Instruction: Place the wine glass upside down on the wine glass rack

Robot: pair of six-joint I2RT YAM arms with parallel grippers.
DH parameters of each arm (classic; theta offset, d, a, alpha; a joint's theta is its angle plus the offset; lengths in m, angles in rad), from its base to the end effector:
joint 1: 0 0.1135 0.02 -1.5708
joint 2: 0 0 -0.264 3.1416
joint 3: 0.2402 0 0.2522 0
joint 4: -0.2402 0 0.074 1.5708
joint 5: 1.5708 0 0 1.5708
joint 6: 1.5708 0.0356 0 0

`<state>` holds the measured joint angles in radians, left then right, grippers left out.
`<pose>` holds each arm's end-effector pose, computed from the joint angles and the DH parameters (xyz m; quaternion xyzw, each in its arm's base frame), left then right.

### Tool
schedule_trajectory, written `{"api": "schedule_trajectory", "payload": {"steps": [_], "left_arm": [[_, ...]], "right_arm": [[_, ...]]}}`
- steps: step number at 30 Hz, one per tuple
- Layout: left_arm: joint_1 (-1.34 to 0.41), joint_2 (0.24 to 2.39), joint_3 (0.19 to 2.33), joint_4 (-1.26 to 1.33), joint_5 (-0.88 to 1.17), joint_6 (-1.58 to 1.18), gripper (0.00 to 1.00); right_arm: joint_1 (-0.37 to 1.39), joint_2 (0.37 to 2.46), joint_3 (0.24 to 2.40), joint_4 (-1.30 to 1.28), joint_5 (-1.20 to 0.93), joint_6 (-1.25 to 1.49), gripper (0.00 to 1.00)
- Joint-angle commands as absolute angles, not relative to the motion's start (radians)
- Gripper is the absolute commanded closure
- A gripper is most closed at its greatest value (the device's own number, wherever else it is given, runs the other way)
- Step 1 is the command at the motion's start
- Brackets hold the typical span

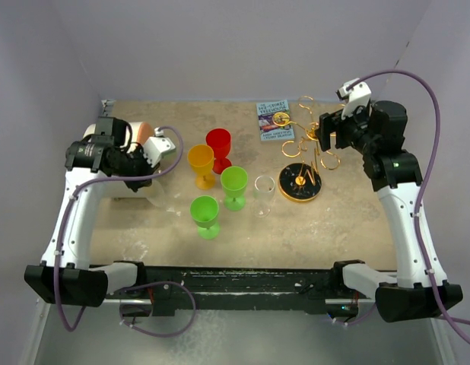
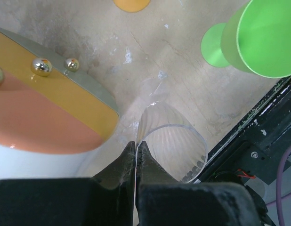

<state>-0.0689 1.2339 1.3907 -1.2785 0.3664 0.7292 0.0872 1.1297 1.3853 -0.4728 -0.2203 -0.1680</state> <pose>0.2105 -0.0273 0.3636 0.4098 0.8675 -0.0970 0.2647 0.2337 0.0282 0.4488 -0.1669 0.7598 0.0605 0.6255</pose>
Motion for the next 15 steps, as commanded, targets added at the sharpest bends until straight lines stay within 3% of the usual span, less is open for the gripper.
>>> {"api": "schedule_trajectory", "payload": {"steps": [1, 7, 15], "left_arm": [[-0.075, 1.189, 1.537, -1.396, 0.428, 0.776, 1.0], [-0.075, 1.175, 1.748, -1.492, 0.437, 0.785, 1.0], [-0.075, 1.129, 2.015, -1.336, 0.594, 0.64, 1.0]], "right_arm": [[0.078, 1.092, 1.422, -0.455, -0.224, -0.182, 0.17], [0.067, 1.072, 1.466, -0.497, -0.249, -0.198, 0.16], [0.006, 1.074, 1.591, -0.564, -0.575, -0.164, 0.1]]}}
